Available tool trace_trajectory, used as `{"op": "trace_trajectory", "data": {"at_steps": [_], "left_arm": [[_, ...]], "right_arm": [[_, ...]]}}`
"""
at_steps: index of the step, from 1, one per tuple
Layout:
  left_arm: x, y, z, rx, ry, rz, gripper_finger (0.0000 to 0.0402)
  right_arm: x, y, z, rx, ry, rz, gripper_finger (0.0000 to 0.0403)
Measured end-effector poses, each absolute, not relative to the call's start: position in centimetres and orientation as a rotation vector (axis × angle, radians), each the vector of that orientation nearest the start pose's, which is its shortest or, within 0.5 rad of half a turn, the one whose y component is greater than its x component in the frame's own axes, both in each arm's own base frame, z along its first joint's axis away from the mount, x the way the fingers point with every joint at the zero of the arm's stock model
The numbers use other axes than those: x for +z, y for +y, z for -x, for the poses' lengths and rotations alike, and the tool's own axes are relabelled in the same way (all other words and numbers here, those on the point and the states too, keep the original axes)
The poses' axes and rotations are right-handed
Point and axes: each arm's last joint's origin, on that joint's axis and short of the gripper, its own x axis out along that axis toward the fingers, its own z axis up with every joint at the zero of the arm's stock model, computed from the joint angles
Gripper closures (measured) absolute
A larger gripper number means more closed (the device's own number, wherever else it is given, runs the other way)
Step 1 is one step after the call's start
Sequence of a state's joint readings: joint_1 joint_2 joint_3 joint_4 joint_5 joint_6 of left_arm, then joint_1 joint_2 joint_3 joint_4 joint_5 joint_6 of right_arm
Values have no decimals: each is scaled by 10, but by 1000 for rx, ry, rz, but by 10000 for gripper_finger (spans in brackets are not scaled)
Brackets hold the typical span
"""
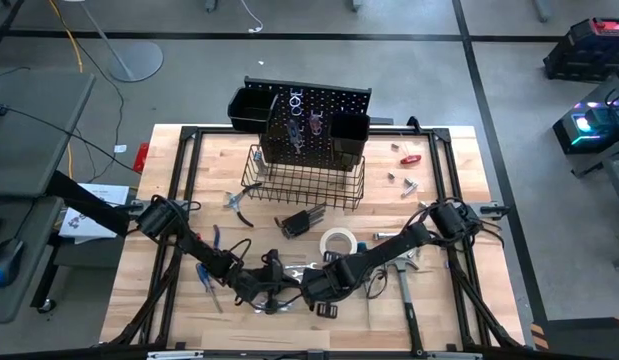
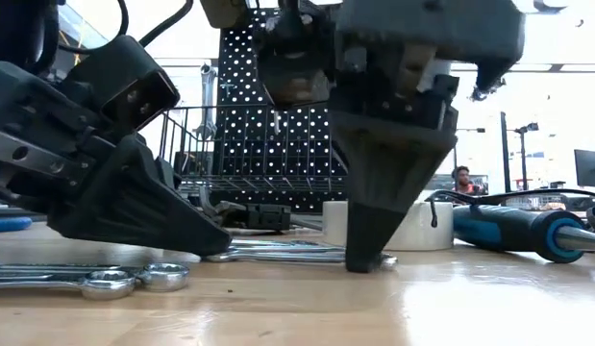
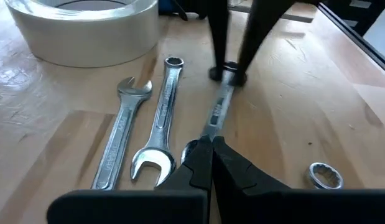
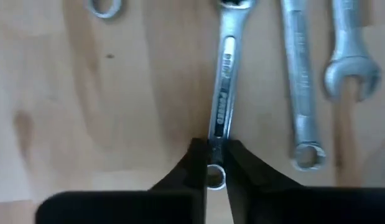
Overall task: Hang tools onto peg board
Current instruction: Hang the wrench on the peg board
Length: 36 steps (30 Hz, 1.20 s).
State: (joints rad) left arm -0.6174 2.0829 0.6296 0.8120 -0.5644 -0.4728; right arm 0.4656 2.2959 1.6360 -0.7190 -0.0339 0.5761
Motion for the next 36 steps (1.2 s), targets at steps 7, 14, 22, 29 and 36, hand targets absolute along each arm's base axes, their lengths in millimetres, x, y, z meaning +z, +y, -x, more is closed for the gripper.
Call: {"op": "trace_trajectory", "data": {"at_steps": [7,14,22,29,36], "left_arm": [[46,-166,-260,92,543,-1,401],[92,-162,-247,137,567,-153,401],[126,-152,-220,213,662,-136,401],[150,-166,-205,13,668,-66,401],[162,-169,-203,-25,621,-32,401]], "right_arm": [[103,206,-397,83,1439,-290,397],[104,201,-404,122,1433,-372,400],[120,188,-403,-40,1383,-370,401],[136,177,-400,-153,1327,-305,402],[177,168,-388,-238,1267,-304,402]]}}
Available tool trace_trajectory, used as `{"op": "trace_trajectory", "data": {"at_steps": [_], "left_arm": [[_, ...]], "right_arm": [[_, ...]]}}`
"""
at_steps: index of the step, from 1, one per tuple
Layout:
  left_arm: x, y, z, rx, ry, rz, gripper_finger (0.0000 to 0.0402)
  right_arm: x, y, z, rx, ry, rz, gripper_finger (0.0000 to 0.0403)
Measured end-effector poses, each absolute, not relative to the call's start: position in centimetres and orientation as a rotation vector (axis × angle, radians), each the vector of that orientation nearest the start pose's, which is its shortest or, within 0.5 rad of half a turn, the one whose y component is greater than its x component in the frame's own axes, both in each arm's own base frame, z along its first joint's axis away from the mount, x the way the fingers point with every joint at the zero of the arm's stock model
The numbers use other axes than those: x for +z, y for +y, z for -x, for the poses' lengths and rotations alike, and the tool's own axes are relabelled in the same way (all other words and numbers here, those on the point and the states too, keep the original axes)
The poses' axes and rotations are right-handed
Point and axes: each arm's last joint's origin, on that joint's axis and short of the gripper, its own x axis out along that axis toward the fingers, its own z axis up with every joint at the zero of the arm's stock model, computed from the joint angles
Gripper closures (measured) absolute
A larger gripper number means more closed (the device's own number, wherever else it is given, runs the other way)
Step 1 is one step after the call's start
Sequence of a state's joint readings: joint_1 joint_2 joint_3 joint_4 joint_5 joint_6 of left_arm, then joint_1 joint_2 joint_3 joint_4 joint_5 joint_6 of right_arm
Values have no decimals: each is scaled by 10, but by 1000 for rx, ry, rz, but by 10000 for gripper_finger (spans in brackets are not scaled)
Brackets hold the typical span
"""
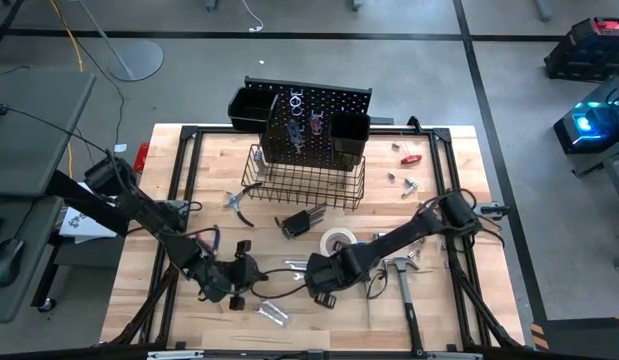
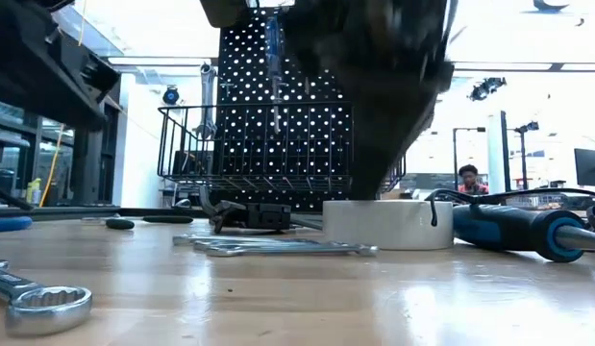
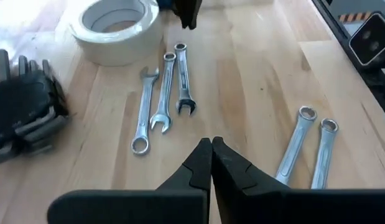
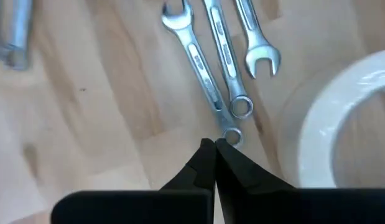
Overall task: Hang tools onto peg board
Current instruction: Hang the wrench on the peg board
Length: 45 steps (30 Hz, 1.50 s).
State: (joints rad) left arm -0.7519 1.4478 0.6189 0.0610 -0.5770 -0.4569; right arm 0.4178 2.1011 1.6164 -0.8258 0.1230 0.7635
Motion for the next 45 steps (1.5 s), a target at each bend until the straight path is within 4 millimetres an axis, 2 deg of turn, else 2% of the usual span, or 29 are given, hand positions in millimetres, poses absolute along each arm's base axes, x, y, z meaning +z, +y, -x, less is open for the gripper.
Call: {"op": "trace_trajectory", "data": {"at_steps": [6,8,12,16,20,24,28,30,32,34,37,39,42,45], "left_arm": [[166,-165,-212,-43,572,-79,401],[165,-161,-218,-45,568,-97,401],[151,-148,-239,-57,589,-105,401],[138,-138,-263,-134,550,-64,401],[129,-128,-273,-114,620,-61,401],[143,-127,-262,-151,701,74,401],[165,-146,-230,-312,740,156,401],[164,-156,-212,-379,749,161,401],[157,-163,-199,-402,754,170,401],[154,-167,-197,-399,716,203,401],[156,-173,-206,-422,640,225,401],[155,-178,-214,-440,646,202,401],[154,-184,-224,-420,695,203,401],[150,-192,-218,-393,764,221,401]], "right_arm": [[208,163,-379,-277,1203,-341,402],[213,163,-379,-275,1188,-353,402],[208,165,-380,-276,1213,-399,403],[202,175,-378,-237,1259,-441,403],[202,191,-370,-226,1281,-477,403],[201,213,-355,-233,1317,-519,403],[202,241,-338,-221,1334,-554,403],[199,254,-330,-197,1334,-582,403],[187,261,-325,-162,1334,-648,403],[172,266,-323,-110,1329,-727,403],[155,268,-326,-28,1250,-845,403],[151,260,-333,-9,1200,-887,403],[157,244,-355,33,1061,-885,403],[163,229,-379,74,930,-861,403]]}}
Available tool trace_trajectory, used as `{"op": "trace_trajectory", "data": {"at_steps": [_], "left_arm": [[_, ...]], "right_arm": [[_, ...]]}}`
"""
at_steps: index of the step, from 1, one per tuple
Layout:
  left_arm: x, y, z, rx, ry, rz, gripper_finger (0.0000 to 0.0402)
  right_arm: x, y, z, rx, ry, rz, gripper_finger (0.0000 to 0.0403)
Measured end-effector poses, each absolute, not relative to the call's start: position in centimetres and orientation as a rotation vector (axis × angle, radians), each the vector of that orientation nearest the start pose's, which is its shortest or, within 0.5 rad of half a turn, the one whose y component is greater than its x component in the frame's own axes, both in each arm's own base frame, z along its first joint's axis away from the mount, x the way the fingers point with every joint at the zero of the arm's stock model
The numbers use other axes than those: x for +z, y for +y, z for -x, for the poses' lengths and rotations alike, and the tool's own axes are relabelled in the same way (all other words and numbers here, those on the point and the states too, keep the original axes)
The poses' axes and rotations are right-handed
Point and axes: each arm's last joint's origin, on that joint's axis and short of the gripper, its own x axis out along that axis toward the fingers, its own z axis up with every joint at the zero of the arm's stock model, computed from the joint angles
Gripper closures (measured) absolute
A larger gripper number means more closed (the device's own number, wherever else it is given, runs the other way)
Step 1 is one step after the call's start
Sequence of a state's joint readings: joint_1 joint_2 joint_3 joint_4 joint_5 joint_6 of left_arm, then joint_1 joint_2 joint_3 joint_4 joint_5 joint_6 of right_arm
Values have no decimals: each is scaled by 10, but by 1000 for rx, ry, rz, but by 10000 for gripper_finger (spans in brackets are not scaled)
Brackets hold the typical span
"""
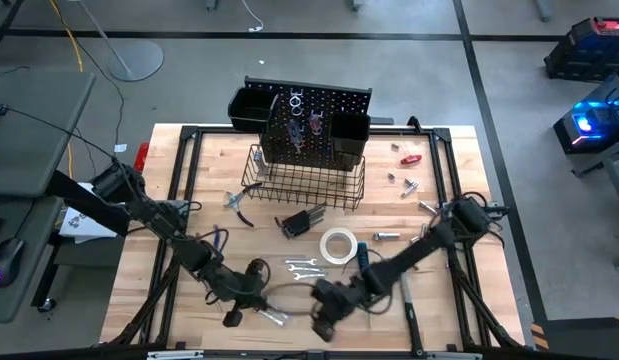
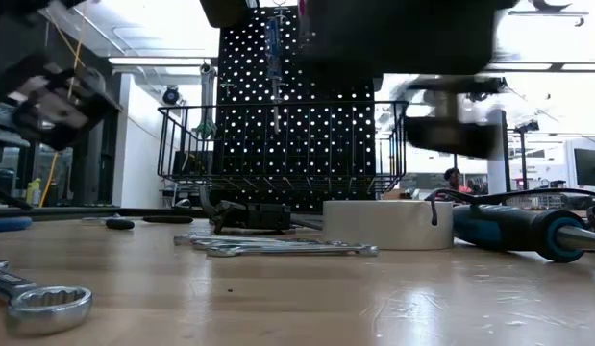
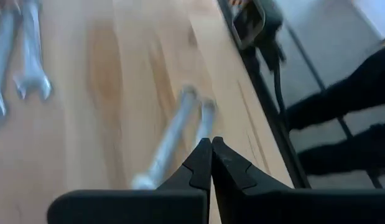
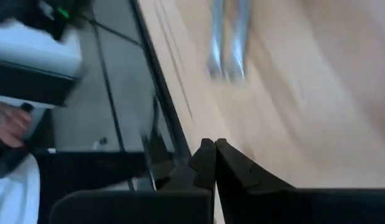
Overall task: Hang tools onto peg board
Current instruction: Hang the wrench on the peg board
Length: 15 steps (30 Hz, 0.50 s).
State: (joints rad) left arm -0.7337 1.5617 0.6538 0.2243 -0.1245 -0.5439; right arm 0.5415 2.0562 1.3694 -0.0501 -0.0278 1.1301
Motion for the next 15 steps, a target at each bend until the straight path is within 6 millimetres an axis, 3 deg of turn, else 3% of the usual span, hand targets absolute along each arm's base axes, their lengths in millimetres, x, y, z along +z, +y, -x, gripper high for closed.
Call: {"op": "trace_trajectory", "data": {"at_steps": [3,8,15], "left_arm": [[146,-201,-201,-371,839,201,401],[135,-212,-173,-268,948,210,401],[136,-221,-161,-181,918,303,401]], "right_arm": [[154,218,-401,106,891,-825,403],[135,219,-430,190,906,-745,403],[123,228,-451,200,934,-683,403]]}}
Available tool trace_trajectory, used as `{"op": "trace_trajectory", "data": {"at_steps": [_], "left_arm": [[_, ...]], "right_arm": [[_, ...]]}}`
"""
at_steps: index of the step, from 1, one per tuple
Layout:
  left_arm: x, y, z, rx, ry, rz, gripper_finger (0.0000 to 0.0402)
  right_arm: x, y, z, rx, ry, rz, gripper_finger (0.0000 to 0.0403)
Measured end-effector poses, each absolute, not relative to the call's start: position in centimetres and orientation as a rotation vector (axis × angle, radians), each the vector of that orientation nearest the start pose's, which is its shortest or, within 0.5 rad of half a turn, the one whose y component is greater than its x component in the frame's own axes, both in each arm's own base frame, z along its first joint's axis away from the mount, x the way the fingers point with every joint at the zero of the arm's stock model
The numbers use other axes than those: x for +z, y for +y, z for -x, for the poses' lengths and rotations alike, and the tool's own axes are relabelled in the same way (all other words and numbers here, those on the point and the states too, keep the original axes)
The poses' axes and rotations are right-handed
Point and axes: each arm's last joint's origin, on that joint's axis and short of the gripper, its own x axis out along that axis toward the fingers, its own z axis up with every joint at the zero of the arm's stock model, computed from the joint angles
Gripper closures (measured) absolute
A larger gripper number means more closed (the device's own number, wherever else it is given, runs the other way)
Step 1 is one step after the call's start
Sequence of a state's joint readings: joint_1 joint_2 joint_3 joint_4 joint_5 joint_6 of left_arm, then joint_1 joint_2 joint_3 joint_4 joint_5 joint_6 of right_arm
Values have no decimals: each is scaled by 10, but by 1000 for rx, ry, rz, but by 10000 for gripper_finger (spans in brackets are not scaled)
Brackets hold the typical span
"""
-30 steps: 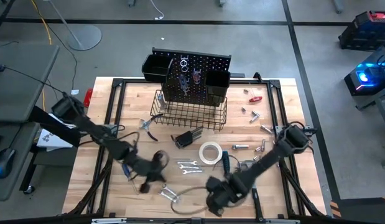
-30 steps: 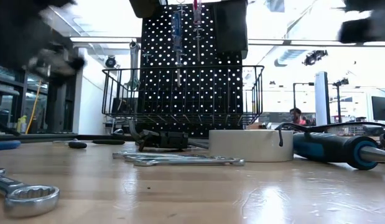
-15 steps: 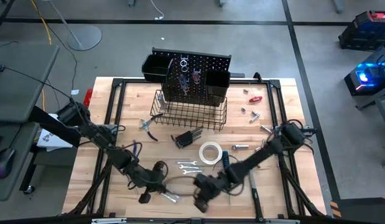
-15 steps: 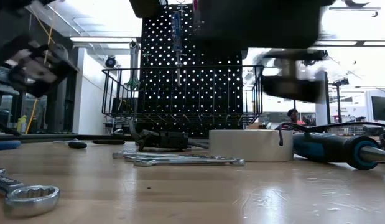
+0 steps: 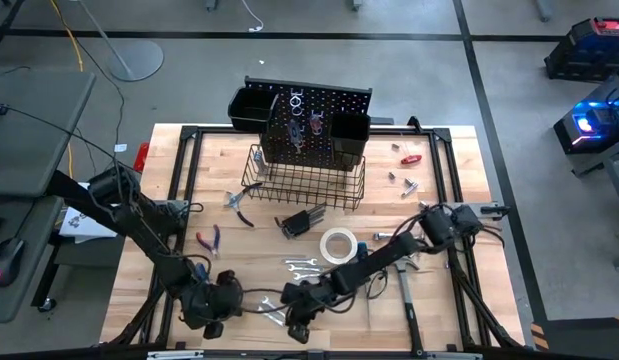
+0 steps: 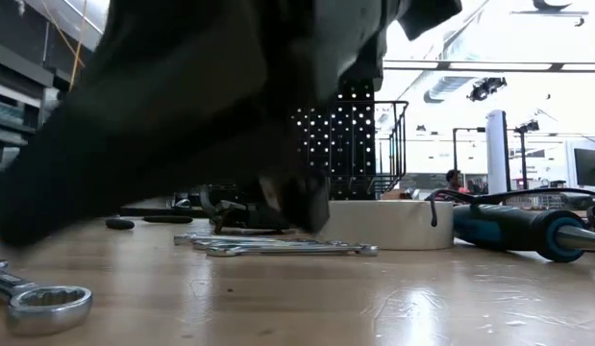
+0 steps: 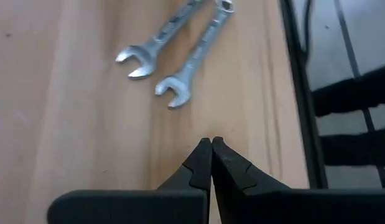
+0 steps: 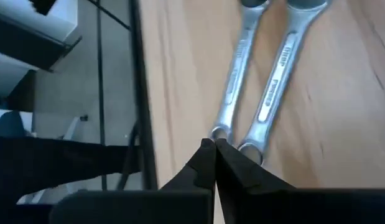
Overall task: Hang tools onto peg board
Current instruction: Hang the wrench on the peg board
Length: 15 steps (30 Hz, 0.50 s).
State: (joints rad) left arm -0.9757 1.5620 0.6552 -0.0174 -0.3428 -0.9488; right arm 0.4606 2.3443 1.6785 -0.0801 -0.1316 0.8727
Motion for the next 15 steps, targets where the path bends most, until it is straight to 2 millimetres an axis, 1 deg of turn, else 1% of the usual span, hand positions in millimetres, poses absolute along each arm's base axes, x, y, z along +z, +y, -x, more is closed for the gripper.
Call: {"op": "trace_trajectory", "data": {"at_steps": [2,5,11,15], "left_arm": [[135,-220,-160,-163,924,311,401],[135,-220,-160,-155,925,313,401],[135,-219,-161,-151,921,311,401],[135,-219,-161,-149,915,302,401]], "right_arm": [[119,228,-451,174,958,-672,403],[119,225,-451,162,980,-667,403],[127,217,-450,201,1020,-617,403],[126,215,-449,219,1042,-600,403]]}}
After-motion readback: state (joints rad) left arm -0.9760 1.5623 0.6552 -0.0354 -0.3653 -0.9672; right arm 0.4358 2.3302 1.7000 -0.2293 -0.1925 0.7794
